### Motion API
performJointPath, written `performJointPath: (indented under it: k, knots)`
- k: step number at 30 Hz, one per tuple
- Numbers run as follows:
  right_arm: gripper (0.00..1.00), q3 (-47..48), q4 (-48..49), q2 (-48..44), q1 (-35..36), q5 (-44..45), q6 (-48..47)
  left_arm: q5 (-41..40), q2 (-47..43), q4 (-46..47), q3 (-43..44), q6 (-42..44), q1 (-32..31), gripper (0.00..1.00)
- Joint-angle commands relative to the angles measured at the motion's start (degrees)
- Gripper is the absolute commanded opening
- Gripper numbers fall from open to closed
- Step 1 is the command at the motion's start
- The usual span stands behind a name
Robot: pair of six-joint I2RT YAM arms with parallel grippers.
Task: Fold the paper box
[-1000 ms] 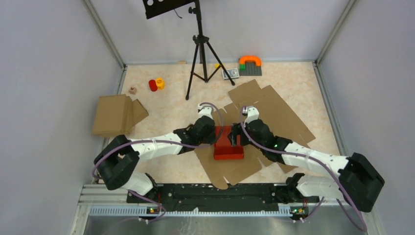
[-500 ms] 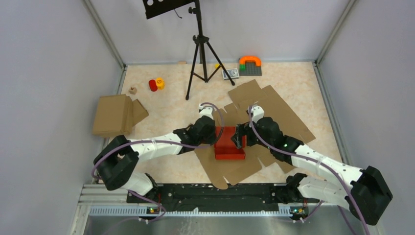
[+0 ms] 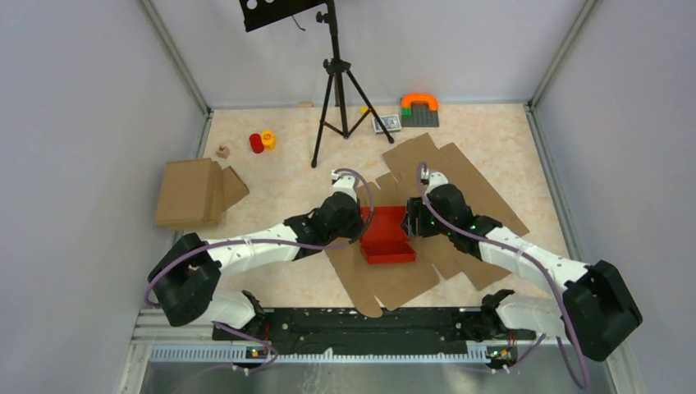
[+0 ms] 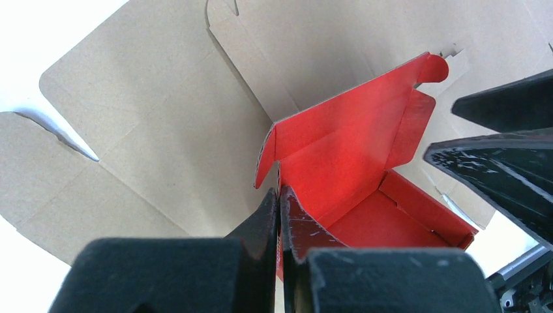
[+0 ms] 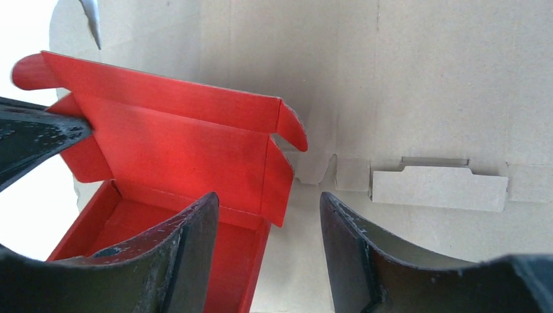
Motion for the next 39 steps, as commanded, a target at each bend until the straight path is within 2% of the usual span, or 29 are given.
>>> performJointPath:
  k: [1,3,7,10,13,14,20,25,29,32,36,39]
  knots:
    - [0.56,2.40,5.04,3.68,-0.37,-0.91,0.55,0.25,-1.76,2.60,-0.50,1.30,-0.26,0.00]
    - [0.51,2.60,6.62,5.40,-0.37,0.22,0.24,0.18,-1.79,2.60,-0.38,1.45,-0.26,0.00]
    - [0.48,3.36,8.05,8.08,-0.33,0.48,-0.70,0.12,-1.61,2.26,-0.21,1.94,-0.26,0.00]
    - [0.31,3.29,8.82,7.75,-0.40,-1.14,-0.94,0.01,-1.49,2.16,-0.30,2.04,-0.26,0.00]
    - [0.04,3.40,10.74,7.13,-0.38,-3.73,-0.46,-0.54,-1.40,2.17,0.13,2.23,-0.26,0.00]
    - [0.00,3.57,10.93,6.95,-0.29,-4.28,-0.06,-0.95,-1.43,2.02,0.61,2.21,-0.26,0.00]
    - [0.00,3.63,16.18,4.45,1.47,-1.83,1.04,-3.50,-0.49,1.13,6.11,2.83,-0.26,0.00]
    - [0.00,1.65,24.89,1.97,8.50,12.95,-1.92,-9.06,-0.10,2.62,7.31,4.91,-0.26,0.00]
    - [0.00,-2.50,37.83,3.26,12.90,21.74,-6.31,-11.88,-1.25,15.27,0.99,8.99,-0.18,0.00]
    - [0.00,-5.16,46.50,7.04,13.00,21.98,-9.32,-12.72,-1.32,29.56,-6.17,13.01,-0.17,0.00]
    - [0.00,-8.07,55.34,12.06,13.22,22.45,-9.95,-13.14,0.31,44.84,-13.18,14.22,-0.17,0.00]
    - [0.00,-8.75,57.84,15.08,14.11,23.67,-9.81,-11.14,1.84,46.68,-14.32,13.66,-0.25,0.03]
